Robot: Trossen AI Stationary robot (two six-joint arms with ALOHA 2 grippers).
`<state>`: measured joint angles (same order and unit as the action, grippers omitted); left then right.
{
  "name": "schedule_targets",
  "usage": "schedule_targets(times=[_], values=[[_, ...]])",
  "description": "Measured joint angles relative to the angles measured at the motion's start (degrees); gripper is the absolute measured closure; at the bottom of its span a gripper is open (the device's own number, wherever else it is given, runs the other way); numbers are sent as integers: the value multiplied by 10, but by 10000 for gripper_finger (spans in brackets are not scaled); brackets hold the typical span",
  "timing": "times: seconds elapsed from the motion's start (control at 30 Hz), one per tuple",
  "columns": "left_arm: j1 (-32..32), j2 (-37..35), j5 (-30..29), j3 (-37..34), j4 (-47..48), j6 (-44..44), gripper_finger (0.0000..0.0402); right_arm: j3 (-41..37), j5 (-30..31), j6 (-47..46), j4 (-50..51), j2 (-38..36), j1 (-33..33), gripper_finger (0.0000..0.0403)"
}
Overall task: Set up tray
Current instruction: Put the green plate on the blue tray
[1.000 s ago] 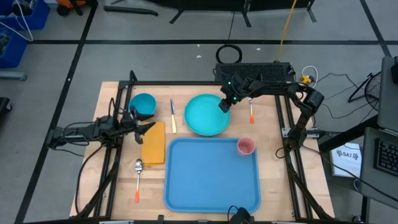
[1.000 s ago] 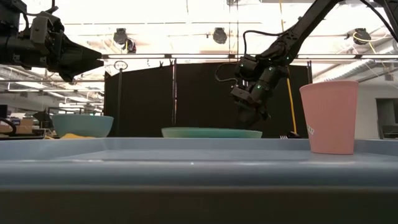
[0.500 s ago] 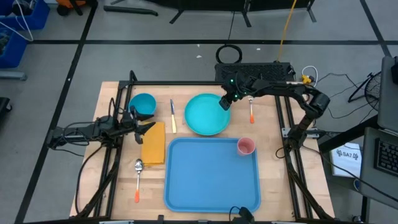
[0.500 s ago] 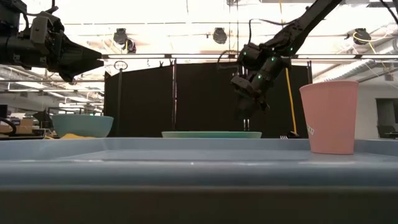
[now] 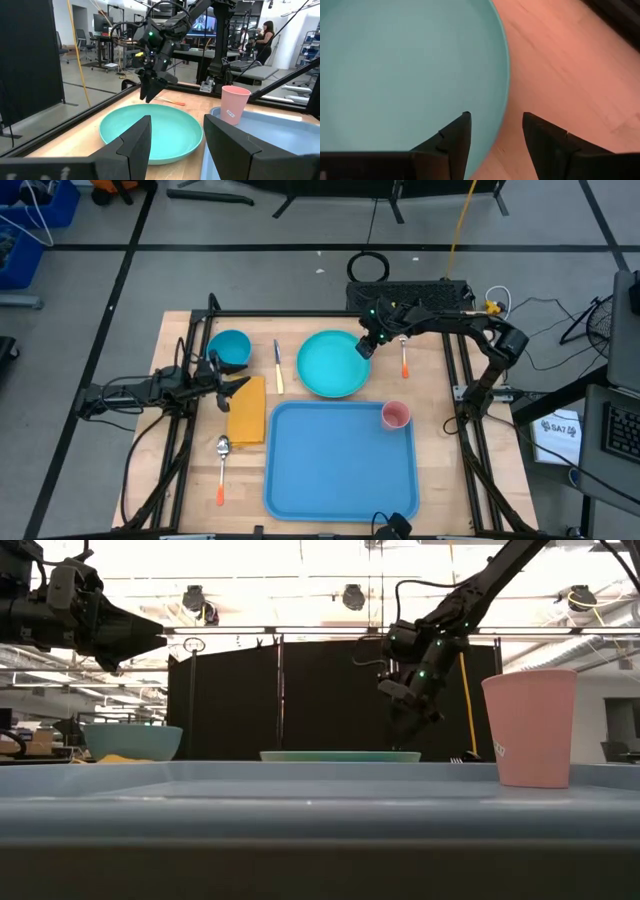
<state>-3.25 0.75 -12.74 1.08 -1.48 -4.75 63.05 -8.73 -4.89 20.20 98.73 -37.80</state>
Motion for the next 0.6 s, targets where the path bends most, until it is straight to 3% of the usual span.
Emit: schedule_targets(times=[0.4, 0.6], values=[[0, 0, 7, 0, 0, 0, 215, 0, -6, -9, -1, 44, 4, 246], [0, 0, 7, 0, 0, 0, 215, 0, -60, 3, -5, 44, 3, 384]])
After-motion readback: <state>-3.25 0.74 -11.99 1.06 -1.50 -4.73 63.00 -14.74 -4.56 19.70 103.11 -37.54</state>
